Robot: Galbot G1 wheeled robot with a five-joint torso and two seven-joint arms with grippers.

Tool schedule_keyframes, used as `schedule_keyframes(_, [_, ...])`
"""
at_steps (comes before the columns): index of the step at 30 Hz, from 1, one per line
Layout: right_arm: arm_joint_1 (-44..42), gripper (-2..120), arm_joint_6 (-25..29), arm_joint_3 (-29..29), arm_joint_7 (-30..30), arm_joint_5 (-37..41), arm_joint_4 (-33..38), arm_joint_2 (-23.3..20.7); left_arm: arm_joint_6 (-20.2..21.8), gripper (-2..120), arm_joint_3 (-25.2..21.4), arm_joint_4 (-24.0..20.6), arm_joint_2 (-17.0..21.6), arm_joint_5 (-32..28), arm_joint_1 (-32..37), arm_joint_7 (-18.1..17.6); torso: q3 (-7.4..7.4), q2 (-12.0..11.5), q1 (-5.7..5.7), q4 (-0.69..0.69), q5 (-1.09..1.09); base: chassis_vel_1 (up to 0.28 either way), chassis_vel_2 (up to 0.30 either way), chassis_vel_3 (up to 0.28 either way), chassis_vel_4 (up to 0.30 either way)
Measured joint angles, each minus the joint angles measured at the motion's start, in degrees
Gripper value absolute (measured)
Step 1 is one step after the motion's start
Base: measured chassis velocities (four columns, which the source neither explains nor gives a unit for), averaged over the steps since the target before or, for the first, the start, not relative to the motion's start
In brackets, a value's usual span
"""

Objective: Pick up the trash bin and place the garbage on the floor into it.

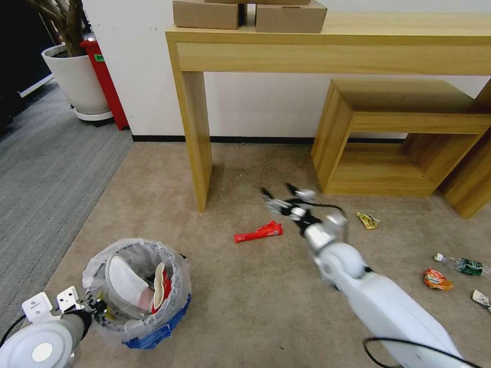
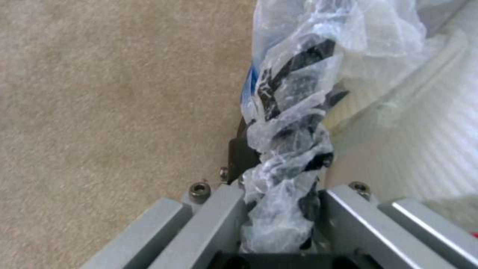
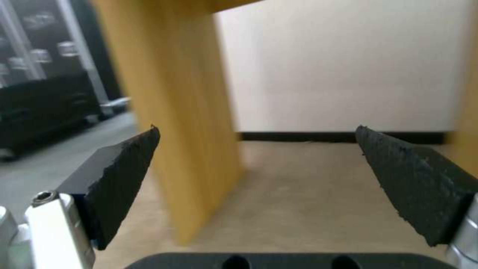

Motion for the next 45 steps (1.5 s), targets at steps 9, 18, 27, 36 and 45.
schedule_keyframes(9, [-10.2, 100, 5.35, 9.94, 1.41, -6.05, 1.84, 0.57, 0.18, 0, 0.78, -0.24, -0.5, 1.76, -0.16, 1.79, 0.0, 0.0, 0.0, -0.02, -0.02, 0.0, 0.0, 0.0, 0.0])
schedule_keyframes(18, [-15.06, 100, 9.76, 11.81, 2.87, -11.37, 0.61, 3.31, 0.18, 0, 0.0, -0.88, -2.41, 5.03, 1.62, 4.0, 0.0, 0.0, 0.0, 0.02, 0.01, 0.0, 0.0, 0.0, 0.0])
schedule_keyframes(27, [-22.72, 100, 21.48, 18.69, 3.63, -17.81, -0.49, 10.18, 0.12, 0, 0.34, -1.36, -2.3, 6.56, 1.83, 5.16, 0.0, 0.0, 0.0, 0.0, -0.03, 0.0, 0.0, 0.0, 0.0])
schedule_keyframes(36, [-26.34, 100, 28.02, 22.93, 5.08, -27.46, 1.4, 13.81, -0.06, 0, 0.64, -1.5, -3.09, 8.09, 2.24, 6.09, 0.0, 0.0, 0.0, 0.0, -0.03, 0.0, 0.0, 0.0, 0.0])
schedule_keyframes(45, [-29.09, 100, 29.89, 24.63, 5.21, -28.66, 2.58, 14.56, -0.19, 0, 0.4, -1.61, -4.24, 8.47, 2.6, 6.26, 0.0, 0.0, 0.0, 0.0, -0.02, 0.0, 0.0, 0.0, 0.0])
